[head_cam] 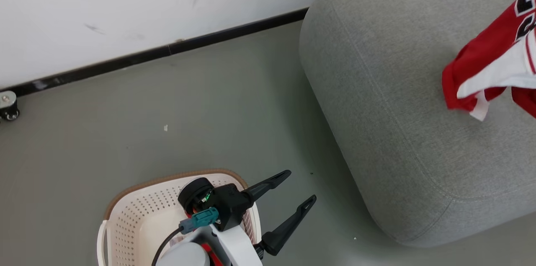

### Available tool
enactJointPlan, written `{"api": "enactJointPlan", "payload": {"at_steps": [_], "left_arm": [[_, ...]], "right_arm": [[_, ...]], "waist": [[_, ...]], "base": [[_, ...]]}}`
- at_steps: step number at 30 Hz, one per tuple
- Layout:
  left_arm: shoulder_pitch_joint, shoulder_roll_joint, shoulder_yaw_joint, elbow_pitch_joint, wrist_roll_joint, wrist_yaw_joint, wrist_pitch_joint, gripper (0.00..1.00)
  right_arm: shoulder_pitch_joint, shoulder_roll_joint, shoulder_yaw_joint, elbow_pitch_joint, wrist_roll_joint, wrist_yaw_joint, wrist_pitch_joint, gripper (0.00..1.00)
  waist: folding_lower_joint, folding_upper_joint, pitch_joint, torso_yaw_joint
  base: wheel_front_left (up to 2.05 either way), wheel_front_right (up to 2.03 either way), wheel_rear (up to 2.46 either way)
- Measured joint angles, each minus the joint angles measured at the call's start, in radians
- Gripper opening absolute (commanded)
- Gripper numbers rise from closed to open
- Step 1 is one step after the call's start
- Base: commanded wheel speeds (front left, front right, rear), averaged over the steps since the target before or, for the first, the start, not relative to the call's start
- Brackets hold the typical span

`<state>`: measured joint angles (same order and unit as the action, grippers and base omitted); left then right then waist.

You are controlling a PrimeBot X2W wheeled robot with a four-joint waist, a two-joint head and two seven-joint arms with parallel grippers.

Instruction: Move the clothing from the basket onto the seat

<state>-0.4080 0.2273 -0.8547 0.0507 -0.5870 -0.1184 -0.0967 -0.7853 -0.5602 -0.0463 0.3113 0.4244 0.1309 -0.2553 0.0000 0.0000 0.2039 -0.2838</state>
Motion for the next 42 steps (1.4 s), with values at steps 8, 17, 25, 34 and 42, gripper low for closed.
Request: {"api": "enactJointPlan", "payload": {"at_steps": [8,17,25,34,42], "left_arm": [[-0.020,0.024,0.000,-0.037,0.008,0.000,0.021,1.00],[-0.039,0.041,0.009,-0.072,0.011,0.000,0.034,1.00],[-0.062,0.061,0.020,-0.101,0.018,0.000,0.044,1.00],[-0.101,0.083,0.034,-0.114,0.028,0.000,0.052,1.00],[-0.141,0.090,0.036,-0.128,0.035,0.000,0.060,1.00]], "right_arm": [[-0.100,-0.077,0.003,0.091,0.025,0.000,0.000,0.00],[-0.187,-0.109,0.036,0.129,0.010,0.000,0.000,0.00],[-0.191,-0.107,0.034,0.255,0.015,0.000,0.000,0.00],[-0.116,-0.059,-0.016,0.377,-0.005,0.000,0.007,0.00],[-0.119,-0.059,-0.005,0.491,-0.001,0.000,0.042,0.00]], "waist": [[0.0000,0.0000,0.068,0.018],[0.0000,0.0000,0.149,0.043],[0.0000,0.0000,0.222,0.063],[0.0000,0.0000,0.287,0.073],[0.0000,0.0000,0.336,0.081]], "base": [[0.00,0.00,0.00],[0.00,0.00,0.00],[0.00,0.00,0.00],[0.00,0.00,0.00],[0.00,0.00,0.00]]}}
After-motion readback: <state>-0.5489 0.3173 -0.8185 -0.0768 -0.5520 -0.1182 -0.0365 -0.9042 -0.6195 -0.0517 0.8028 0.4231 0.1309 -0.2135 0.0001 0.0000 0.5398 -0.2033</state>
